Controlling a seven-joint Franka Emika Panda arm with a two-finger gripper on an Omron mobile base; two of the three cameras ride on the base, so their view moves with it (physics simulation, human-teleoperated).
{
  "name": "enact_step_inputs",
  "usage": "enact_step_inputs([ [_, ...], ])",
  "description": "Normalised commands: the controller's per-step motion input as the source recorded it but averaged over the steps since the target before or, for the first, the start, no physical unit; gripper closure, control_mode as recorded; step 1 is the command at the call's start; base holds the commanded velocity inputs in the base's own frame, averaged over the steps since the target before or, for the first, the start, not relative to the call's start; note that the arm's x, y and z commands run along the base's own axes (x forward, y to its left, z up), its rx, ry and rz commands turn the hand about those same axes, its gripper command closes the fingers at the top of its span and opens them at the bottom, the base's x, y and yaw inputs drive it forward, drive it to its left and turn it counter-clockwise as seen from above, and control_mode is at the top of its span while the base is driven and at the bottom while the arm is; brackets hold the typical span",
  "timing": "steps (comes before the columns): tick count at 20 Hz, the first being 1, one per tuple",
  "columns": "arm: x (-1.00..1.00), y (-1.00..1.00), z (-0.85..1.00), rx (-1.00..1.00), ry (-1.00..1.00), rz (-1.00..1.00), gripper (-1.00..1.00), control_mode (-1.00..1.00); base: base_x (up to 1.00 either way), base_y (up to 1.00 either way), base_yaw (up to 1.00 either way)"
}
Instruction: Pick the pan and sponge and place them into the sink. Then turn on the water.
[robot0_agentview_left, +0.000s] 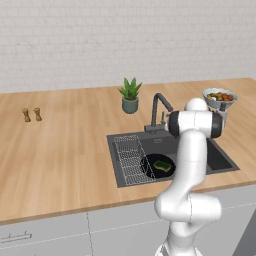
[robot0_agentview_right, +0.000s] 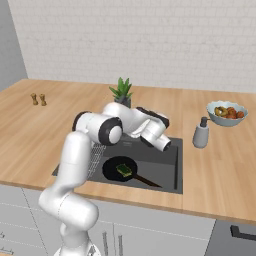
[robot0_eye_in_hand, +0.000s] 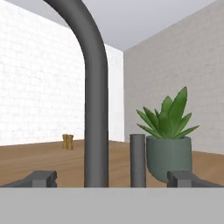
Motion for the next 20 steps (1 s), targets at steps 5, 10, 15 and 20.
enact_step_inputs([
  [5,0.21,0.0,-0.09,0.0,0.0,0.0,-1.0,-1.0,0.0,0.0,0.0],
  [10,0.25,0.0,-0.03,0.0,0.0,0.0,-1.0,-1.0,0.0,0.0,0.0],
  [15,0.26,0.0,-0.04,0.0,0.0,0.0,-1.0,-1.0,0.0,0.0,0.0],
  [20,0.17,0.0,-0.06,0.0,0.0,0.0,1.0,-1.0,0.0,0.0,0.0],
])
